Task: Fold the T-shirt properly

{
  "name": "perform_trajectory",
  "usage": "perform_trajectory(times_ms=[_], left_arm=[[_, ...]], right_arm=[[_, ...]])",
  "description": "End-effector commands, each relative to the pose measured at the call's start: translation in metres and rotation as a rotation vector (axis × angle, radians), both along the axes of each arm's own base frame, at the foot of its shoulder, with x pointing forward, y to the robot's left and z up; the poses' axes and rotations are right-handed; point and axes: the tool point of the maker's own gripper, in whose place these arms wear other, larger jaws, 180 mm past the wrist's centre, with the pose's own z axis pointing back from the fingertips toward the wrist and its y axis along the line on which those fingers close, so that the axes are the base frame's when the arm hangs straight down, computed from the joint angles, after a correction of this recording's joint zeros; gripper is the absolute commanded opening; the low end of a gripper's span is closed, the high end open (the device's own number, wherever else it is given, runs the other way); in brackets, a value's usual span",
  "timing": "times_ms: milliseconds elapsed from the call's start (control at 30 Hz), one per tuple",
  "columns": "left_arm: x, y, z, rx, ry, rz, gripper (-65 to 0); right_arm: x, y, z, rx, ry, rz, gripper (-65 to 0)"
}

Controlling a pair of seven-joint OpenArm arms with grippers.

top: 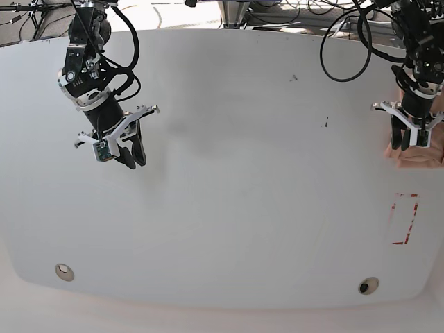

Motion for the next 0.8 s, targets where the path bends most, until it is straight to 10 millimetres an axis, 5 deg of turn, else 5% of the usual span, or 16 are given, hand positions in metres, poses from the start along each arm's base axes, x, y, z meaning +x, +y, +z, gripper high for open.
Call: perform_trajectory(times_ms=[0, 200, 400, 567, 767], left_arm=[[0.015, -0.018, 0.012, 0.008, -0.092, 0.006, -54.3], [0.026, -0.060, 0.008, 0.012, -0.175, 0.019, -54.3], [-0.001, -0.099, -0.009, -0.044, -0.145, -0.010, -54.3], [-0.042, -0.129, -0.022, -0.093, -0.071, -0.038, -54.3], [-0.113, -0.157, -0.044, -0.144, 0.087, -0.063, -54.3]], right_arm=[[0.006, -0.010, 0.005, -0.047, -0.057, -0.020, -53.7], [0.001, -0.019, -0.018, -0.081, -0.080, -0.027, -54.1], [-0.034, -0.018, -0.048, -0.055, -0.012, -0.024, -54.1], [-0.072, -0.024, -0.057, -0.046, 0.052, -0.055, -54.1], [-0.118, -0.036, -0.055, 0.017, 0.111, -0.143, -54.1]])
